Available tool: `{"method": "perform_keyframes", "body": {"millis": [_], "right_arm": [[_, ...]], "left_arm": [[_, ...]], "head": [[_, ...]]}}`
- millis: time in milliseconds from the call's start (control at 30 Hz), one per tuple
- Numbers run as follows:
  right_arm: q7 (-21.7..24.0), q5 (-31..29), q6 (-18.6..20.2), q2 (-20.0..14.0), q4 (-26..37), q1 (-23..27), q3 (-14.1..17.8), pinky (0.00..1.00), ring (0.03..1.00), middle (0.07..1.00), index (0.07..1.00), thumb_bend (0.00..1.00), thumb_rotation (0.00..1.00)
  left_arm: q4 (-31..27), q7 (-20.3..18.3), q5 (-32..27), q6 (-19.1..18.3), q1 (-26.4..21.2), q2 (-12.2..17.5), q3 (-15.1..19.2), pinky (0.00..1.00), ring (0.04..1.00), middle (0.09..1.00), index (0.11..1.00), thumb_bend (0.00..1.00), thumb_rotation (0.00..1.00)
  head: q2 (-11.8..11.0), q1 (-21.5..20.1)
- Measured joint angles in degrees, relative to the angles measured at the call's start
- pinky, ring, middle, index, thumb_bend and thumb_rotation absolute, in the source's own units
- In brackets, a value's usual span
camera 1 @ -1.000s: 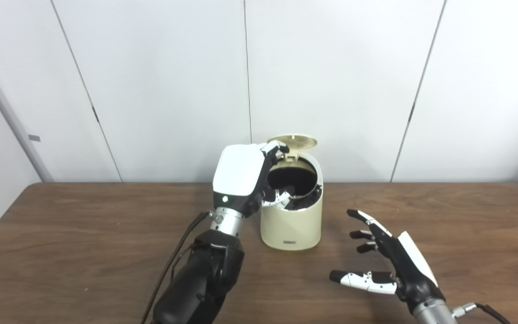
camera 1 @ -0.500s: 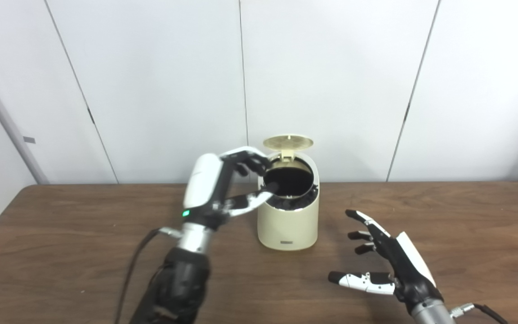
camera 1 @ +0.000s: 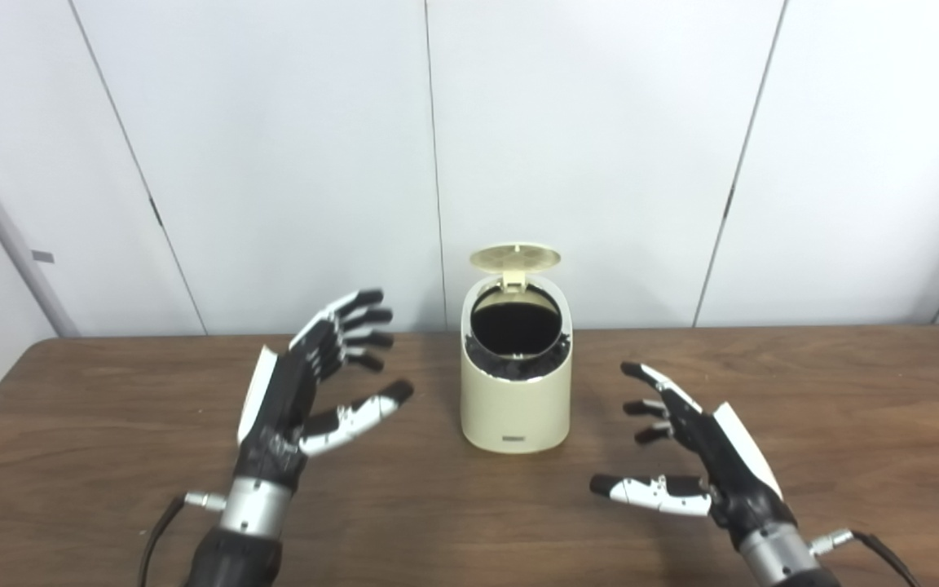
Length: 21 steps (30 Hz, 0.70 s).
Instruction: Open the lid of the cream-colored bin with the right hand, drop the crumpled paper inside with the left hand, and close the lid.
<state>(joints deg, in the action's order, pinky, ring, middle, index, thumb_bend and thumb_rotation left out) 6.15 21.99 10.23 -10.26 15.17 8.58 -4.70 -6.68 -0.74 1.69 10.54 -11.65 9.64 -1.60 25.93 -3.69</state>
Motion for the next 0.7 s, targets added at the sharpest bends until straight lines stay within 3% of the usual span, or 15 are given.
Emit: {"method": "perform_keyframes", "body": {"millis": [133,400,567,700], "right_arm": [[0.0,0.54,-0.01,-1.18,-0.17,3.68,0.05,0.67,0.801,0.917,0.88,0.68,0.39],[0.05,0.26,-0.41,-2.08,-3.41,11.71,0.09,0.74,0.852,0.925,0.875,0.69,0.33],[0.02,0.13,-0.88,-1.96,-5.04,16.68,-0.17,0.7,0.835,0.894,0.864,0.69,0.31],[0.04,0.73,-1.2,-1.94,-6.71,19.51,-1.06,0.69,0.834,0.896,0.868,0.68,0.35]], "left_arm": [[0.38,-0.25,0.21,0.56,2.66,-0.18,0.05,0.59,0.683,0.755,0.815,0.64,0.12],[2.87,-1.43,1.45,1.78,5.66,-1.08,-0.97,0.56,0.663,0.742,0.792,0.64,0.03],[5.82,-1.89,1.83,2.11,7.16,-2.65,-1.63,0.55,0.655,0.731,0.786,0.66,0.0],[8.02,-2.08,1.9,3.82,7.23,-3.13,-1.62,0.55,0.647,0.72,0.774,0.66,0.0]], "head": [[-0.17,0.09],[-0.61,0.09],[-0.79,0.44],[-0.88,0.61]]}}
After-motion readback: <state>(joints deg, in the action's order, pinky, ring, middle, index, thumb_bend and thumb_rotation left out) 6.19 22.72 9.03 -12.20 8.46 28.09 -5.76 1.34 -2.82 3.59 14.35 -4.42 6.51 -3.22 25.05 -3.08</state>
